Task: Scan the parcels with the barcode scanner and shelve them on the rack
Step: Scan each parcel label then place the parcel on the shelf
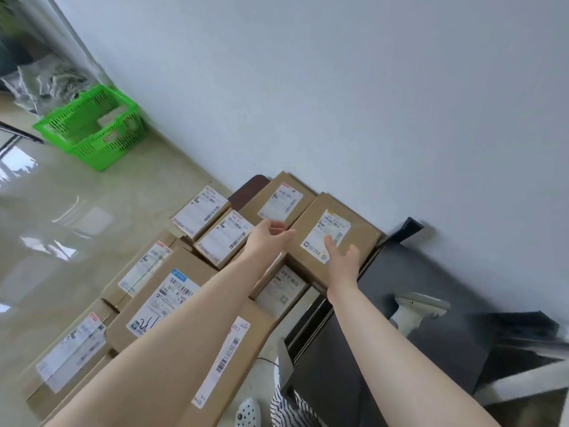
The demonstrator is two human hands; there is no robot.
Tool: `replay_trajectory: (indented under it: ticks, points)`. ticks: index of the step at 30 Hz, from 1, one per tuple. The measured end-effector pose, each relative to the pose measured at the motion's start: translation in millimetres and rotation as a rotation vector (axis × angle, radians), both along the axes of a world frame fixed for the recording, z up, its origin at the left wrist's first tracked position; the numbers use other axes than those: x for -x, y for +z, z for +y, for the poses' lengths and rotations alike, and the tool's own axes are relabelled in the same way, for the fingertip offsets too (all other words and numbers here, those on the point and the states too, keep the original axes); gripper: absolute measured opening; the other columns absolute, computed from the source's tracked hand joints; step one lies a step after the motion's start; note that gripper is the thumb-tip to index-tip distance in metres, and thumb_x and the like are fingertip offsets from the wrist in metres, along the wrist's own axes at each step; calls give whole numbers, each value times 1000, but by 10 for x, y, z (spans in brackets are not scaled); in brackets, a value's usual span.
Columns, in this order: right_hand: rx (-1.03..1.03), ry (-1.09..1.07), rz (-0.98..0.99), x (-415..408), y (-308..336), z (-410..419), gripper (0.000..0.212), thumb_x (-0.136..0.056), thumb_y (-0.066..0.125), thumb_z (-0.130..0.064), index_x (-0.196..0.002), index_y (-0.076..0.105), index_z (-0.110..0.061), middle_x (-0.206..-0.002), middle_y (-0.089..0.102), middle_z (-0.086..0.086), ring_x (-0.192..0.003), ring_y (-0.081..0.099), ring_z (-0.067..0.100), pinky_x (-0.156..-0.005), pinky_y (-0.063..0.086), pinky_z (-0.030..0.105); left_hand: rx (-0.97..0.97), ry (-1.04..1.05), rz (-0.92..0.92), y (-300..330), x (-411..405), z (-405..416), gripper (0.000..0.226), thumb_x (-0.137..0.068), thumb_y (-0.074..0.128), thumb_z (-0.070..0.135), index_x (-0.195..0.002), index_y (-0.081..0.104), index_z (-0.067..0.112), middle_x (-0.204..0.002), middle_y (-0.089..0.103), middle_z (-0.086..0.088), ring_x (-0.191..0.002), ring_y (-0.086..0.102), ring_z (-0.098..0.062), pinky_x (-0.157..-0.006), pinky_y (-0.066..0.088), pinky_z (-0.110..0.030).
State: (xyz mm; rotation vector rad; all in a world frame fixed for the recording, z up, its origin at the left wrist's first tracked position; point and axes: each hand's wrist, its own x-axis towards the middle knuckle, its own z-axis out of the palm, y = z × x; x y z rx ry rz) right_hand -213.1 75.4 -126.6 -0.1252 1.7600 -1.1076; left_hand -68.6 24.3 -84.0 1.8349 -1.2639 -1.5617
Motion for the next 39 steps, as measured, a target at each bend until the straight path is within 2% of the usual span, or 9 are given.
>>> replay_trajectory:
  ticks: [3,7,11,16,20,26,30,34,39]
  points:
    - [-32,-12,125,65,-194,-145,104,-86,74,-47,-159,7,-17,-166,16,3,-151,21,26,-121,24,48,17,-101,-92,-181,119,-172,47,-94,69,33,-135,55,15,-129,61,0,-109,58,-15,-70,44,-20]
    - [-138,19,271,36,-386,-220,112,-84,73,-51,-159,2,-8,-167,6,8,-153,12,26,-124,17,43,31,-201,-176,-405,244,-348,60,-93,70,37,-144,48,14,-142,55,-3,-128,54,-19,-100,48,-35]
    - [-263,80,425,14,-524,-222,115,-84,71,-55,-158,-1,-5,-167,-1,13,-154,7,29,-124,14,44,9,-290,-229,-608,337,-482,65,-94,68,37,-149,43,13,-148,50,-5,-133,51,-21,-99,47,-34]
    - [-388,123,535,-4,-571,-316,114,-84,67,-61,-158,0,-7,-166,0,15,-153,8,32,-121,15,46,-16,-393,-301,-816,390,-588,69,-95,65,43,-152,40,12,-148,51,-7,-132,52,-25,-105,48,-38]
    - [-438,111,558,17,-597,-355,110,-83,67,-61,-158,5,-9,-166,4,16,-152,8,33,-120,16,47,-7,-481,-352,-885,465,-585,70,-98,62,41,-154,34,8,-147,52,-8,-130,53,-25,-95,46,-31]
    - [-398,-4,503,65,-556,-472,99,-80,71,-53,-156,19,-19,-162,16,15,-146,19,34,-116,20,49,21,-444,-340,-938,464,-670,69,-97,62,40,-154,36,10,-148,52,-6,-130,53,-25,-99,47,-34]
    - [-381,31,554,29,-565,-393,98,-79,73,-47,-156,20,-19,-161,18,14,-147,19,34,-116,20,49,60,-498,-372,-954,383,-696,61,-98,61,36,-151,42,13,-142,55,-6,-127,54,-23,-93,48,-31]
    - [-395,57,571,8,-602,-366,104,-78,76,-44,-156,14,-14,-157,25,17,-143,28,37,-114,27,49,87,-574,-472,-1008,288,-724,64,-97,61,40,-151,41,12,-145,47,-9,-137,40,-26,-108,42,-41]
    - [-385,-61,413,19,-618,-404,107,-79,76,-43,-157,7,-19,-152,32,16,-135,39,37,-110,32,52,133,-721,-604,-1029,285,-721,63,-99,57,46,-148,43,10,-155,40,-10,-142,38,-29,-115,37,-45]
